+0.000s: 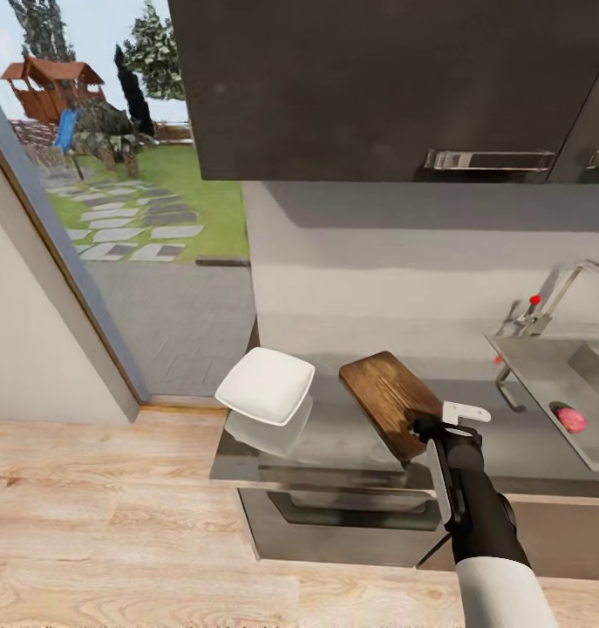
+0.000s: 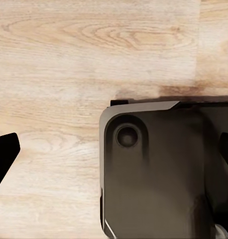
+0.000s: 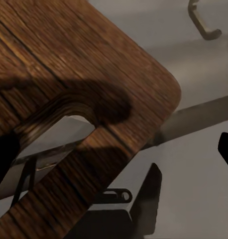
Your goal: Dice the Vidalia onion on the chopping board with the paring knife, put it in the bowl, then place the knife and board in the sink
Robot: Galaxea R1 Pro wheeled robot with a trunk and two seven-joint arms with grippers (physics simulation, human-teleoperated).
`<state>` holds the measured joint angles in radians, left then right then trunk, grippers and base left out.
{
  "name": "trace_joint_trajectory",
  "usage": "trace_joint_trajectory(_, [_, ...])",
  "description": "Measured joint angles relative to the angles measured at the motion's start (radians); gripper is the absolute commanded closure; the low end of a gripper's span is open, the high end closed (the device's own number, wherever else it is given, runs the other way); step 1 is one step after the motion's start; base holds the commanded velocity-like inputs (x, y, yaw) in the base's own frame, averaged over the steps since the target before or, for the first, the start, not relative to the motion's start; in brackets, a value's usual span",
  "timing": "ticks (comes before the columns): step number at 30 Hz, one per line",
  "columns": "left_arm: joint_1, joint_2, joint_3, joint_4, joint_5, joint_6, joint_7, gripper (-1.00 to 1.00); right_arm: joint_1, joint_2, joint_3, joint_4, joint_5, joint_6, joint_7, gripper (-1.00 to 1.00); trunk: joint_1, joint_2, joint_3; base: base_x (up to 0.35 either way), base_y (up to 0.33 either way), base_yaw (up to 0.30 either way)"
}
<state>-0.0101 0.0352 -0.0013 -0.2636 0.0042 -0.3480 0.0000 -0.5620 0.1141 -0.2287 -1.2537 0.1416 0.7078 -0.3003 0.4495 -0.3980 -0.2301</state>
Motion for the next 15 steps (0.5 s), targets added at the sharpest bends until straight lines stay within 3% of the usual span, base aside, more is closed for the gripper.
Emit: trace_joint_trajectory(15, [0.0, -0.002, 0.0, 0.008, -0.001, 0.0, 0.0, -1.0, 0.0, 0.0, 0.0, 0.0, 0.0, 0.0, 0.0, -1.0, 0.0, 0.0, -0.019, 0.0, 0.0, 0.0])
